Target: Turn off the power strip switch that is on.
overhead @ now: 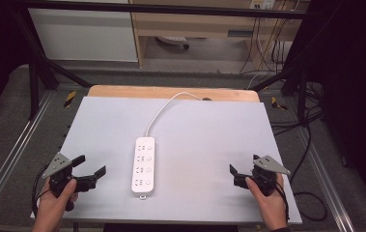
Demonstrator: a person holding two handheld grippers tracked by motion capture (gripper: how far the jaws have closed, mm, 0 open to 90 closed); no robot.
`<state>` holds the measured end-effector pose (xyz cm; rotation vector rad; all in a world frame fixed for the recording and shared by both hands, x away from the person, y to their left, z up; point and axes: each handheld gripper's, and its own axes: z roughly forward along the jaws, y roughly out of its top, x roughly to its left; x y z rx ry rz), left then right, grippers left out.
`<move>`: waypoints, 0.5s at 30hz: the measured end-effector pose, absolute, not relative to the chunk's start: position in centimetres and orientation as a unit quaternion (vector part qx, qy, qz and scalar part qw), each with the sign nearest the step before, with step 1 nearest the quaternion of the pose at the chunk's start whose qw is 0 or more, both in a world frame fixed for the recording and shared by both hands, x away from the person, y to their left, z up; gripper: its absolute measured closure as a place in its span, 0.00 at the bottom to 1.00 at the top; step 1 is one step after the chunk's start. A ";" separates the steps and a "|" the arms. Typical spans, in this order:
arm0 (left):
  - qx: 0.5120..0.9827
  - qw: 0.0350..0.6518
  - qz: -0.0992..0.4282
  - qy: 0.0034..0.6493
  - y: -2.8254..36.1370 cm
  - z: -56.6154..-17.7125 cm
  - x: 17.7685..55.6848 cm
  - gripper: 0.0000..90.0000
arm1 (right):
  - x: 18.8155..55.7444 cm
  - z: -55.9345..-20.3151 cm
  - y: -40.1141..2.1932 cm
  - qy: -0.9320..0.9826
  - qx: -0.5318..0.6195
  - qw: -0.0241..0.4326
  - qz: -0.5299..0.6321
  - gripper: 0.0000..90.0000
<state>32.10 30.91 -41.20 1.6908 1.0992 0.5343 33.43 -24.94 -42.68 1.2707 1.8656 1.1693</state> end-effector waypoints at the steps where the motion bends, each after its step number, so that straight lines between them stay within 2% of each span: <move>1: 0.700 0.504 0.221 0.455 30.9 -41.2 32.1 0.05 | 33.4 -42.7 -25.0 0.702 0.478 0.293 0.438 0.04; 15: 0.688 0.525 0.221 0.450 30.8 -40.7 31.9 0.05 | 33.1 -42.9 -25.1 0.709 0.466 0.286 0.445 0.05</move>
